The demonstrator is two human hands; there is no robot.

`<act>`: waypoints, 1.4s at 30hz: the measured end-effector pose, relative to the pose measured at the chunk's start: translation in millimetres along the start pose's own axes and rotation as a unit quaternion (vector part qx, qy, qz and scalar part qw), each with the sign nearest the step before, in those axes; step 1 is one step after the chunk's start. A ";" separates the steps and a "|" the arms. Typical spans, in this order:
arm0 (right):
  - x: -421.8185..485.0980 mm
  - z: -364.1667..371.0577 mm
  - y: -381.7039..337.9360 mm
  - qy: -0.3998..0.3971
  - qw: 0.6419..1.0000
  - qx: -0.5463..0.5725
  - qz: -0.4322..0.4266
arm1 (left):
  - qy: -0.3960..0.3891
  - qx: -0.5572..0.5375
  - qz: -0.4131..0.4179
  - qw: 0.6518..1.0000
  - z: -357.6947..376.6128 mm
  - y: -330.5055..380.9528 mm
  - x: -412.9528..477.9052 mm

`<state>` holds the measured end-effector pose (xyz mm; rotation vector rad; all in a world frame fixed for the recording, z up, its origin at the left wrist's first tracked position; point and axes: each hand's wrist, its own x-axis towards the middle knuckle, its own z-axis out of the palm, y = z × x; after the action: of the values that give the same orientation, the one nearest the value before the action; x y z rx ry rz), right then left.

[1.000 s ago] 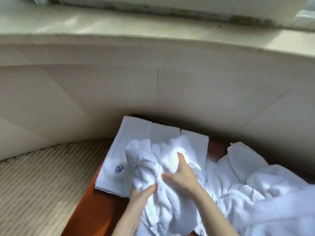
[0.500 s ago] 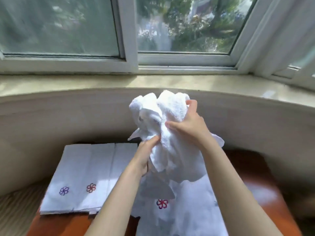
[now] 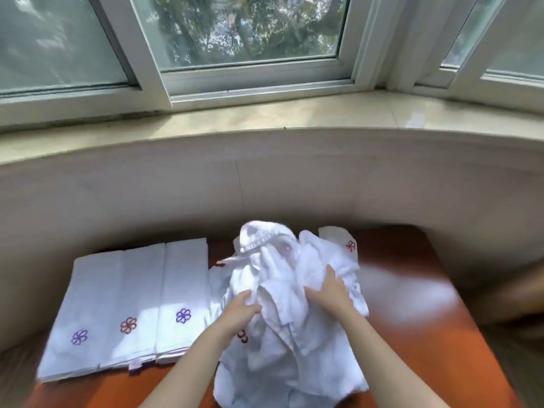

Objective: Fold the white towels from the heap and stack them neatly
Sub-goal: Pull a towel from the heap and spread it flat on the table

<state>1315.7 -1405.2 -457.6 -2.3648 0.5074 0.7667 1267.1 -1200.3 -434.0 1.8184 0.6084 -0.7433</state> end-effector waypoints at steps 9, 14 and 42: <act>-22.4 36.1 7.5 -0.031 0.998 -0.042 -0.033 | -0.132 0.147 0.029 0.980 19.8 -24.1 8.4; -21.1 18.0 8.1 -0.034 0.998 -0.027 -0.036 | -0.070 0.046 0.019 0.996 -28.4 -17.2 4.8; -193.1 262.8 -157.8 -0.030 0.973 -0.215 -0.085 | 0.101 -0.020 -0.080 0.991 -328.9 -266.9 -108.8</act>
<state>1144.5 -1086.3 -442.8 -2.7240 0.1136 0.9388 1073.5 -808.2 -430.9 1.8364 0.9044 -0.6517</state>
